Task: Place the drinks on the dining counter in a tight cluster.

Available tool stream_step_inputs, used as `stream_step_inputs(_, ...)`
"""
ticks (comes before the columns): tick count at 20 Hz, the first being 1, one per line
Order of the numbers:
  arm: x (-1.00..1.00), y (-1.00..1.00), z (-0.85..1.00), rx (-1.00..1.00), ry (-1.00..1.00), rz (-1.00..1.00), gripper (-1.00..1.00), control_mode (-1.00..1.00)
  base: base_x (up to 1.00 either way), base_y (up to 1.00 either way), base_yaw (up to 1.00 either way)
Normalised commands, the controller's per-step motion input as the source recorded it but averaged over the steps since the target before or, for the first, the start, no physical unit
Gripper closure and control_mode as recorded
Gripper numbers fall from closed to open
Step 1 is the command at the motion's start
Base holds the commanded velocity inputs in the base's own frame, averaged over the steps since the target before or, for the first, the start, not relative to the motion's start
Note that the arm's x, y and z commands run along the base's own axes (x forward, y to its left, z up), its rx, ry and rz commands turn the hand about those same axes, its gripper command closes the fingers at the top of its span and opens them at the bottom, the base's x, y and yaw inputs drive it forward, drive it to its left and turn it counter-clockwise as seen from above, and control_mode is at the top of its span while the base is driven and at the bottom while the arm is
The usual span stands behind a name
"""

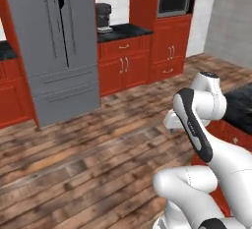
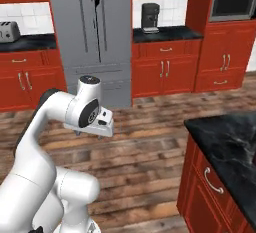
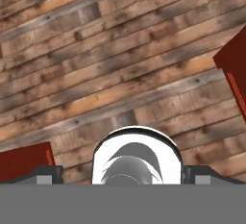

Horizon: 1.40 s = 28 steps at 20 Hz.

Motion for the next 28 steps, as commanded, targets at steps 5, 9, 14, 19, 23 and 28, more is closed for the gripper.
stream_step_inputs(5, 0.0, 0.0, 0.0, 0.0, 0.0, 0.0, -1.0, 1.0, 0.17, 0.28, 0.65)
stream_step_inputs(9, 0.0, 0.0, 0.0, 0.0, 0.0, 0.0, -1.0, 1.0, 0.56, 0.17, 0.41)
stream_step_inputs(14, 0.0, 0.0, 0.0, 0.0, 0.0, 0.0, -1.0, 1.0, 0.7, 0.16, 0.27)
stream_step_inputs(19, 0.0, 0.0, 0.0, 0.0, 0.0, 0.0, -1.0, 1.0, 0.74, 0.19, 0.17)
stream_step_inputs(23, 0.0, 0.0, 0.0, 0.0, 0.0, 0.0, -1.0, 1.0, 0.77, 0.22, 0.08)
stream_step_inputs(28, 0.0, 0.0, 0.0, 0.0, 0.0, 0.0, -1.0, 1.0, 0.8, 0.32, 0.06)
